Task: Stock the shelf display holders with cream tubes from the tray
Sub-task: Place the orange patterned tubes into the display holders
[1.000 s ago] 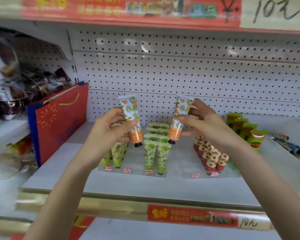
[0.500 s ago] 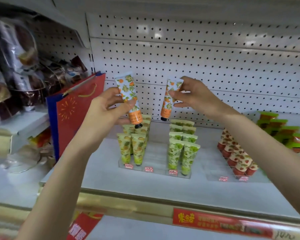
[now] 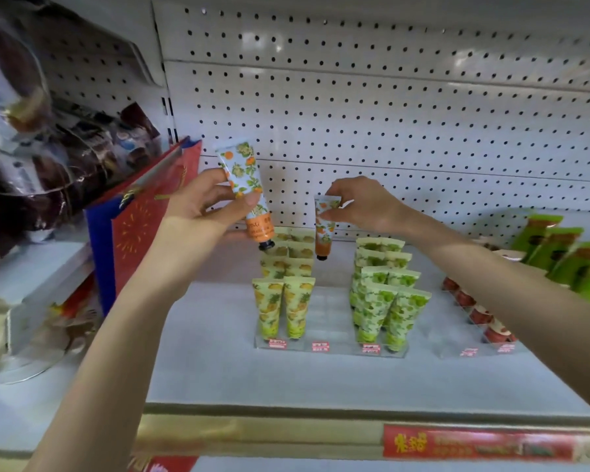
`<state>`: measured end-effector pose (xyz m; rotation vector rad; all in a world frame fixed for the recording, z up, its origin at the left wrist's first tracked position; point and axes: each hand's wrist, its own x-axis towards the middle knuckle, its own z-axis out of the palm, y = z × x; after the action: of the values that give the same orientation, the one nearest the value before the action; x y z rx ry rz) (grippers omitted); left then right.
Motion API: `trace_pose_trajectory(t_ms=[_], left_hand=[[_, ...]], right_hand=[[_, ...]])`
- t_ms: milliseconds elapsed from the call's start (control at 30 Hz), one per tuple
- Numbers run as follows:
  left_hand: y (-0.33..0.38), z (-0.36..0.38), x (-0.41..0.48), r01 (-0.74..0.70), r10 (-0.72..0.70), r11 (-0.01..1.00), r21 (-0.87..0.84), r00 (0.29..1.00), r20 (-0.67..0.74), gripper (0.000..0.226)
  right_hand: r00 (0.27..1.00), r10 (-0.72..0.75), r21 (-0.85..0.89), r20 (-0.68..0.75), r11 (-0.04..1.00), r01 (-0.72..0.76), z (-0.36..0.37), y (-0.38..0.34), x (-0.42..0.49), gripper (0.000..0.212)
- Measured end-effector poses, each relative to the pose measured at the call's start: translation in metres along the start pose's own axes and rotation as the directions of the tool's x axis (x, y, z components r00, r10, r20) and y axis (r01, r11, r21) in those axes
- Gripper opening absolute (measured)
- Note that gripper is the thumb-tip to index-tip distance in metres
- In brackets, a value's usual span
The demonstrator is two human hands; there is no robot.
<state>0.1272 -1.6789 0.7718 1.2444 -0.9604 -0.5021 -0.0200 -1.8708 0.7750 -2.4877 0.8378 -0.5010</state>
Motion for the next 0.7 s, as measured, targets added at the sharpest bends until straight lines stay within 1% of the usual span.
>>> trace_pose_trajectory(t_ms=[67, 167, 267, 367, 533, 600, 700], left_hand=[[-0.001, -0.002, 0.001, 0.001, -0.001, 1.0, 0.013, 1.0, 0.005, 0.021], [-0.003, -0.002, 0.004, -0.008, 0.008, 1.0, -0.001, 1.0, 0.027, 0.018], [-0.004, 0.001, 0.004, -0.021, 0.022, 0.999, -0.032, 0.999, 0.038, 0.014], [-0.005, 0.003, 0.004, -0.022, 0.023, 0.999, -0.035, 0.999, 0.038, 0.016], [-0.006, 0.006, 0.004, -0.01, 0.011, 0.999, -0.048, 0.999, 0.038, 0.027], [-0.007, 0.007, 0.003, -0.008, 0.01, 0.999, -0.044, 0.999, 0.036, 0.027], [-0.008, 0.008, 0.003, -0.005, 0.006, 0.999, -0.044, 1.0, 0.026, 0.027]], right_hand=[[1.0, 0.008, -0.053, 0.02, 0.999, -0.006, 0.004, 0.002, 0.003, 0.021], [0.997, 0.025, -0.113, 0.074, 0.993, -0.016, 0.009, 0.001, 0.005, 0.026], [0.991, 0.033, -0.142, 0.127, 0.99, -0.015, 0.009, 0.0, 0.006, 0.027], [0.986, 0.024, -0.179, 0.167, 0.984, 0.006, 0.01, 0.0, 0.005, 0.028], [0.978, 0.035, -0.191, 0.206, 0.982, 0.005, 0.013, 0.002, 0.006, 0.029], [0.973, 0.046, -0.198, 0.224, 0.98, -0.001, 0.015, 0.003, 0.006, 0.028], [0.966, 0.047, -0.201, 0.256, 0.98, 0.006, 0.018, 0.003, 0.006, 0.022]])
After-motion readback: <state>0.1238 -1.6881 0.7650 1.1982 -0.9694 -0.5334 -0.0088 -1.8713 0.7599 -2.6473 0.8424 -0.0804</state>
